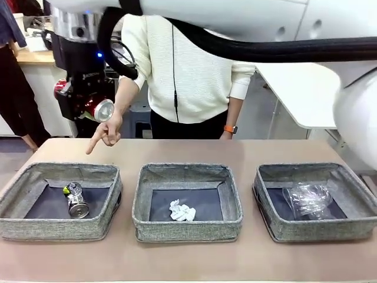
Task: Sort the waste into the appropriate baskets.
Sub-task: Place the picked waste into the Fabric basket indicated by the person.
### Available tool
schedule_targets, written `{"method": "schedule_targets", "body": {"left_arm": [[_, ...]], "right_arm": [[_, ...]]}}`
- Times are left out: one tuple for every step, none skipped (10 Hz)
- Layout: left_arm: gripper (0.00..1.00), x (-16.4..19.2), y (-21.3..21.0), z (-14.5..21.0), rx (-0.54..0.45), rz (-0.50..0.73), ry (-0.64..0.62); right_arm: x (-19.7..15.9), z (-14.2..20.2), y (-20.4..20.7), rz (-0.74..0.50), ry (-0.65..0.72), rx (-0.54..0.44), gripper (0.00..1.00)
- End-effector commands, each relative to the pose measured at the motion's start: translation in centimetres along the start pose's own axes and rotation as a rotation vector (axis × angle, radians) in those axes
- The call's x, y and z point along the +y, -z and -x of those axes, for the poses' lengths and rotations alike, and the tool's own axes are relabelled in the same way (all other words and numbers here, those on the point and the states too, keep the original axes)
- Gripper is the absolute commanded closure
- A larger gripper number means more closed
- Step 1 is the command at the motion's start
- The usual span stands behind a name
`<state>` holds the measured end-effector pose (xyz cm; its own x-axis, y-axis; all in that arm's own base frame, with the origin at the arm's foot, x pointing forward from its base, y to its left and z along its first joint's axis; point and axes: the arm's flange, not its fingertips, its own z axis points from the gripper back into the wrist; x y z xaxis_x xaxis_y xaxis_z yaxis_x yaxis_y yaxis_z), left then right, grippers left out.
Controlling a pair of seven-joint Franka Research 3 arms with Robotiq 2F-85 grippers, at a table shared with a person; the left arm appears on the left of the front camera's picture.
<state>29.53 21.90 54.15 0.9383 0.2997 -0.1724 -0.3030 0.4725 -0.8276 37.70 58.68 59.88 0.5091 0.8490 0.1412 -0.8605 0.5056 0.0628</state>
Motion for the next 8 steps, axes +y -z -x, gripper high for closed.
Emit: {"method": "schedule_targets", "body": {"left_arm": [[0.0, 0.0, 0.5, 0.1, -0.026, -0.01, 0.007], [0.0, 0.0, 0.5, 0.1, -0.026, -0.01, 0.007], [0.0, 0.0, 0.5, 0.1, -0.026, -0.01, 0.007], [0.0, 0.0, 0.5, 0.1, -0.026, -0.01, 0.007], [0.0, 0.0, 0.5, 0.1, -0.026, -0.01, 0.007], [0.0, 0.0, 0.5, 0.1, -0.026, -0.01, 0.007], [0.0, 0.0, 0.5, 0.1, -0.026, -0.01, 0.007], [0.0, 0.0, 0.5, 0.1, -0.026, -0.01, 0.007]], "right_arm": [[0.2, 0.1, 0.4, 0.003, -0.007, 0.019, 1.0], [1.8, -1.4, 2.4, 0.067, -0.228, 0.075, 1.0], [2.5, -3.4, 5.2, 0.048, -0.339, 0.035, 1.0], [2.8, -5.0, 8.1, 0.044, -0.448, 0.011, 1.0], [2.9, -5.5, 9.9, 0.05, -0.517, 0.003, 1.0], [3.3, -5.8, 11.8, 0.019, -0.59, -0.034, 1.0], [3.7, -5.9, 14.0, 0.081, -0.631, 0.097, 1.0], [3.6, -6.1, 14.9, 0.099, -0.631, 0.103, 1.0]]}}
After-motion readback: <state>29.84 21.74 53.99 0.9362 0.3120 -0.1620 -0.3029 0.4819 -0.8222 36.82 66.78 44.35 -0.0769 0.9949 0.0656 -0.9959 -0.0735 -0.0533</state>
